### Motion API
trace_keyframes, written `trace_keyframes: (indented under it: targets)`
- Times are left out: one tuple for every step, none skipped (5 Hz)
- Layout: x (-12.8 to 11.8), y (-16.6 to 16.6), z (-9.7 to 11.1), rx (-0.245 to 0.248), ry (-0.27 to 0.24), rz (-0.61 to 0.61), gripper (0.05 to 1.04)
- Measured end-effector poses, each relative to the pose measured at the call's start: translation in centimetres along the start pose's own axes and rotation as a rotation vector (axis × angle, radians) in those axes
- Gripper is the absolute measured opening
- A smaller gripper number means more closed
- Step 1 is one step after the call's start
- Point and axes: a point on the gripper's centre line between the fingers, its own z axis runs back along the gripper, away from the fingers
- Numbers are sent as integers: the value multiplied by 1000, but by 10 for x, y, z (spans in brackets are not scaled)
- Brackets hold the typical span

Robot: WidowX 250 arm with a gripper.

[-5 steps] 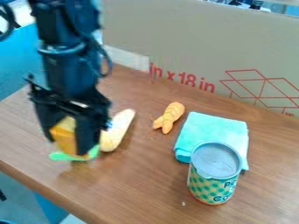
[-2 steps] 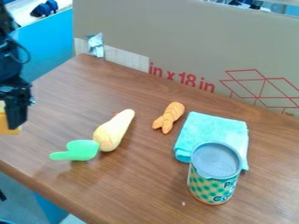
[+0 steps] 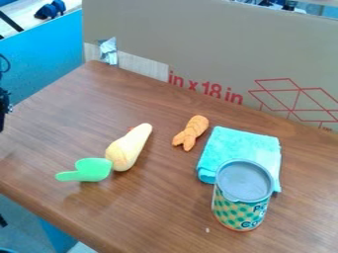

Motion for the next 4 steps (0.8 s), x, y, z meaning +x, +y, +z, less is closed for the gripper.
trace_keyframes:
  targets:
    - [10,4,-16,24,49,-21,727]
    - [18,0,-23,61,52,-64,726]
    - [31,-6,-23,72,-10,-103,726]
    - [35,-13,-28,68,-44,-139,725]
